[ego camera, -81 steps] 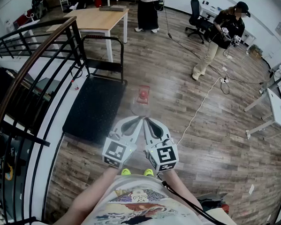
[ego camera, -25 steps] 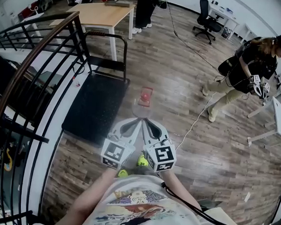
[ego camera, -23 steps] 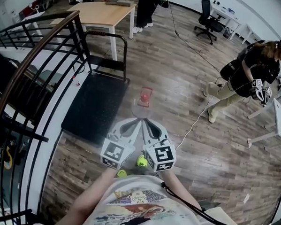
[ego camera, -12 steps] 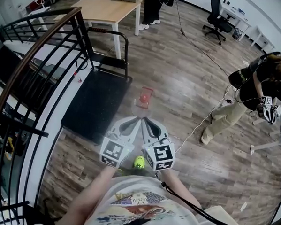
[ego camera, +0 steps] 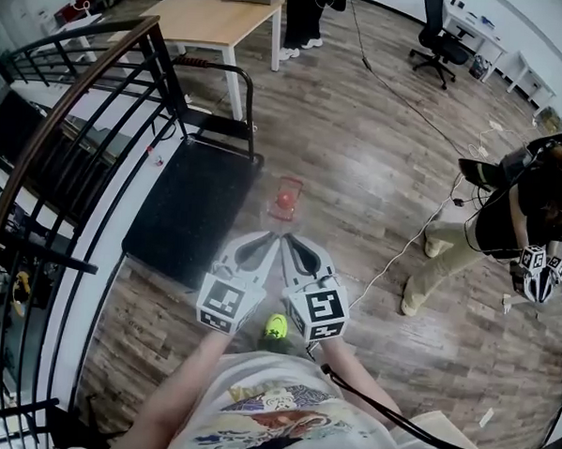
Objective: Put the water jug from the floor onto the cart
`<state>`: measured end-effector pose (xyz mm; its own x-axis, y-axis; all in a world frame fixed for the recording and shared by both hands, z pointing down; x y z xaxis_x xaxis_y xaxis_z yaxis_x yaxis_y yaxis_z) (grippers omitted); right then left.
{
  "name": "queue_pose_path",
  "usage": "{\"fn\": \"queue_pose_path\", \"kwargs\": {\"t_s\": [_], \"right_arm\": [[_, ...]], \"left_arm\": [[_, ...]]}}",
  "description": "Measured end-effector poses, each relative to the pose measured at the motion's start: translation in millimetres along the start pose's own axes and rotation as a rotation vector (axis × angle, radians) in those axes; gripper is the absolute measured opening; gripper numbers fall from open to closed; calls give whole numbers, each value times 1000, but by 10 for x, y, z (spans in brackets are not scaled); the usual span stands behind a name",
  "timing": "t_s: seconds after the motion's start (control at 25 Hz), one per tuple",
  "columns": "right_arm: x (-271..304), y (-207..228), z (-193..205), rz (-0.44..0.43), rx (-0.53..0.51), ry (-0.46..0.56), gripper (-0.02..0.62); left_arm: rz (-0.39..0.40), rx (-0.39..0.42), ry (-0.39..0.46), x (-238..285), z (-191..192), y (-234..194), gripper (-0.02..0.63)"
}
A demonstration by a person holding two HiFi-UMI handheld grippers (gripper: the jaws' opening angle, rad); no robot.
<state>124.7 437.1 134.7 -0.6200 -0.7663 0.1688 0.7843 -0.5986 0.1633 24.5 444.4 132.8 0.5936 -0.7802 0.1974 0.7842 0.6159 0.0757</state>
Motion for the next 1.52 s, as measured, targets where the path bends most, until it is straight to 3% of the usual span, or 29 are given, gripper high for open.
{"fn": "queue_pose_path", "kwargs": {"t_s": [0.24,0.56,1.52], "right_arm": [[171,137,114,11,16,-19,23],[494,394,60,52,16,-24,23],[1986,1040,-293,197,64,-32,23]], "left_arm": [[17,6,-28,162,87,-93,18],[18,19,-2,520,84,-363,18],[167,56,-10,1671,-35,-1778,18]]}}
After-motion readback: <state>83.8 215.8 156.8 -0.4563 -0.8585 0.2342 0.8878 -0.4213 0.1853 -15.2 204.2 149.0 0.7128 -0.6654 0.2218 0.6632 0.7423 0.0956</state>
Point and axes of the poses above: the fingertips, and each gripper's own axes: x forward along the fingers, y to its right, z out of its underside, the point moved 7 cm from there along -x, backward along the fingers, and after that the axes turned 3 degrees about x, right-handed, at the moved point
